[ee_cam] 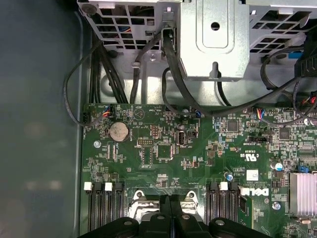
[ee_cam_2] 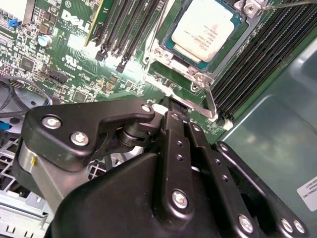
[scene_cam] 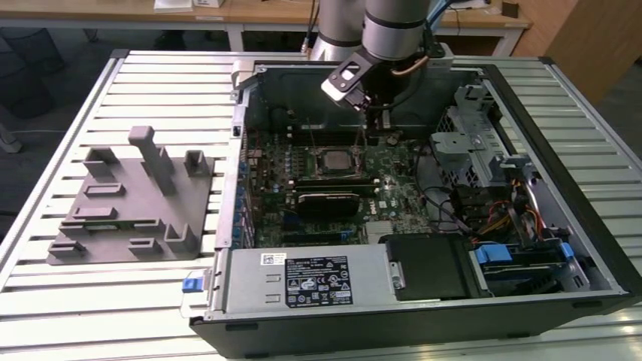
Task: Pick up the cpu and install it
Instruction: 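Close the cpu cover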
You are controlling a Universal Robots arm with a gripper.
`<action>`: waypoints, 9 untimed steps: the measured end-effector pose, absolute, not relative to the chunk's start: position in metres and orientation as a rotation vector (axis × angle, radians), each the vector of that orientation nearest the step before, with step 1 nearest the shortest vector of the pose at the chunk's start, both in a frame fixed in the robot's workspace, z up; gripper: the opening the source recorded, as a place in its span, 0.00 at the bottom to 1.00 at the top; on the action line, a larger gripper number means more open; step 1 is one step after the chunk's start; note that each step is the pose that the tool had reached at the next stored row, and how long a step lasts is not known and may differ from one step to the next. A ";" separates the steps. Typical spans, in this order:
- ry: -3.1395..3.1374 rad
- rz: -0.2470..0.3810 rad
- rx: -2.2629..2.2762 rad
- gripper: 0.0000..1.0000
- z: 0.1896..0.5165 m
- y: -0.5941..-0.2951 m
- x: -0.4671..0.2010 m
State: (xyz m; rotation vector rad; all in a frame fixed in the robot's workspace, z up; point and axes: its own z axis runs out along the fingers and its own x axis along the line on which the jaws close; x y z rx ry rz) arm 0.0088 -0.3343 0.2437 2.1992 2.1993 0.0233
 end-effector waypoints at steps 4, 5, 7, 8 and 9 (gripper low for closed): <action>2.199 0.023 2.199 0.11 0.244 -0.334 0.008; 2.199 0.023 2.199 0.11 0.244 -0.334 0.007; 2.199 0.023 2.199 0.11 0.244 -0.334 0.007; 2.199 0.023 2.199 0.11 0.244 -0.334 0.007; 2.199 0.023 2.199 0.11 0.244 -0.334 0.007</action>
